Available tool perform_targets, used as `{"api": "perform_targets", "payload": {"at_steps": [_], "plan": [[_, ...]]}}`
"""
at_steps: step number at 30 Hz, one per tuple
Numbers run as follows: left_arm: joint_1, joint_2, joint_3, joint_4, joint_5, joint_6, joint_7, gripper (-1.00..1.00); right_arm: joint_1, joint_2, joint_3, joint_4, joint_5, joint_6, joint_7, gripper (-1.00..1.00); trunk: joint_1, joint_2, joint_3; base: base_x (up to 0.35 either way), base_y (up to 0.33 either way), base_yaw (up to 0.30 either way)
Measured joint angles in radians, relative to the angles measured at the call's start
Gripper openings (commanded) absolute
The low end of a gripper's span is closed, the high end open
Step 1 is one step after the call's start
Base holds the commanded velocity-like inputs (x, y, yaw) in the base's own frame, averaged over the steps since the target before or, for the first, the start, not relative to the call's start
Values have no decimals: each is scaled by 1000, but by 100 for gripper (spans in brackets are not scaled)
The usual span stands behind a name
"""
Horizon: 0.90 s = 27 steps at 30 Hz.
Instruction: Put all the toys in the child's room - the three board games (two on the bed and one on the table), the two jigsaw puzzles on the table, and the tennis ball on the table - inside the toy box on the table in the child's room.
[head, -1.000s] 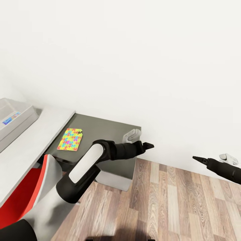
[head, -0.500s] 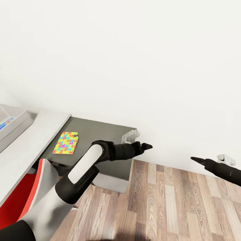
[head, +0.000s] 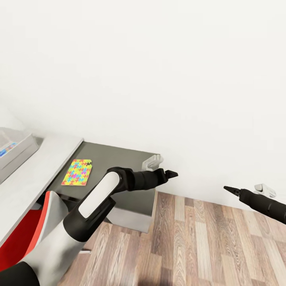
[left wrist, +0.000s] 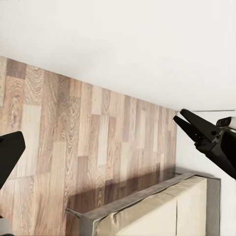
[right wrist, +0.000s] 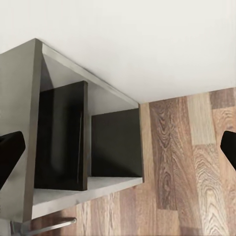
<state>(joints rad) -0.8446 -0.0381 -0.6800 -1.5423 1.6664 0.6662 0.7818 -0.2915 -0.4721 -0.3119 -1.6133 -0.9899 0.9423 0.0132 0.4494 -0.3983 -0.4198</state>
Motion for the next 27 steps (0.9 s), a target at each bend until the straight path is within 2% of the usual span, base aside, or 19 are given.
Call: {"api": "perform_targets", "payload": {"at_steps": [11, 27], "plan": [[1, 12, 0, 0, 0, 0, 0, 100, -1, 3, 2, 0, 6, 0, -3, 100, 0, 0, 18, 0, 0, -61], [2, 21, 7, 0, 1, 1, 0, 100, -2, 4, 0, 0, 8, 0, -5, 100, 0, 0, 40, 0, 0, -177]]}}
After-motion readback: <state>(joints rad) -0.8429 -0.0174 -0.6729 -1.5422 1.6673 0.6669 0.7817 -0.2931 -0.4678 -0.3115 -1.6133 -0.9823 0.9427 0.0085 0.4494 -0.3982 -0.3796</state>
